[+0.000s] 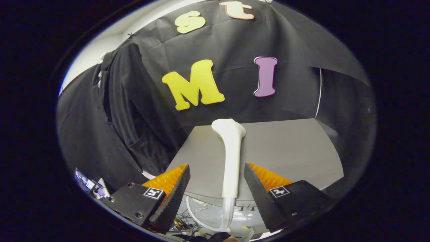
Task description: Iron the clothes twice with a garment steamer, once on the left side and once on the right side.
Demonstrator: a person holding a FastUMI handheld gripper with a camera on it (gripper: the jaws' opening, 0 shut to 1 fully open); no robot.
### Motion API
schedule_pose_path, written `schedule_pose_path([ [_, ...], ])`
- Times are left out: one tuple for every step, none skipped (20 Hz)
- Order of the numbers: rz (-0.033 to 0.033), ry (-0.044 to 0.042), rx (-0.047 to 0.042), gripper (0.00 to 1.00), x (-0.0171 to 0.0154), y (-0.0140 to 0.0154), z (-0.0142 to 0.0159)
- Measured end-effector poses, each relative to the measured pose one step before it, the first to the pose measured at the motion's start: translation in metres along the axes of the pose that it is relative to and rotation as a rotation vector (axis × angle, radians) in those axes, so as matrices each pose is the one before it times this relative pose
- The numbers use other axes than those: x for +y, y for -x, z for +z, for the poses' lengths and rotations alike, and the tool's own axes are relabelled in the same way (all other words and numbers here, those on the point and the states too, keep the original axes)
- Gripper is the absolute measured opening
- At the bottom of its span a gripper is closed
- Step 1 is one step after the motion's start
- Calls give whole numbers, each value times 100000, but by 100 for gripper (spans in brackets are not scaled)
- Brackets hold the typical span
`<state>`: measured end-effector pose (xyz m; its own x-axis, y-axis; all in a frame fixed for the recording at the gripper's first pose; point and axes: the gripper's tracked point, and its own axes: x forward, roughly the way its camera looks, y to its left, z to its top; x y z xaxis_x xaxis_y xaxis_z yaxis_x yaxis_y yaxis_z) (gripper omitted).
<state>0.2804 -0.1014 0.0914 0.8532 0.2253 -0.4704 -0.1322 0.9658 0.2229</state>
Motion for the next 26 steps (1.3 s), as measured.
schedule_pose_path([
  [147, 1158, 2354, 99, -389, -657, 239],
  [-530, 942, 2779, 99, -455, -736, 194],
  [-262, 520, 2570, 99, -355, -729, 131],
  [14, 449, 2571, 99, -177, -674, 164],
  [159, 609, 2960, 99, 150, -756, 99],
  [-1406, 168, 3310, 99, -368, -772, -19],
  [-372, 652, 2639, 99, -438, -648, -128],
  [66, 104, 1863, 99, -222, -602, 182],
  [-480, 22, 3335, 98, -252, -445, -199],
  [175, -132, 1997, 98, -157, -500, 47],
  [198, 298, 2423, 97, -63, -21, -93],
  [-87, -435, 2066, 96, -97, -143, 35],
  [648, -526, 2561, 96, -94, -320, -57],
  [1175, -1246, 2232, 96, -135, -426, 102],
  [1084, -1775, 2445, 93, -48, -533, 70],
  [1084, -2071, 1933, 90, -42, -357, 48],
  [1045, -1692, 1636, 86, -94, -104, -282],
  [458, -1905, 1973, 83, -155, -254, -151],
  [1334, -1937, 1188, 76, 109, 33, -223],
  [1509, -1085, 1557, 73, 154, -126, -276],
  [755, -743, 1714, 69, 119, -145, -454],
  [330, -950, 2258, 67, -98, -137, -540],
  [741, -612, 1192, 61, 97, -232, -326],
  [181, -182, 490, 60, -45, -256, -141],
  [-338, -593, 385, 56, -139, -191, -194],
  [-975, -1469, 208, 52, -293, -336, 139],
])
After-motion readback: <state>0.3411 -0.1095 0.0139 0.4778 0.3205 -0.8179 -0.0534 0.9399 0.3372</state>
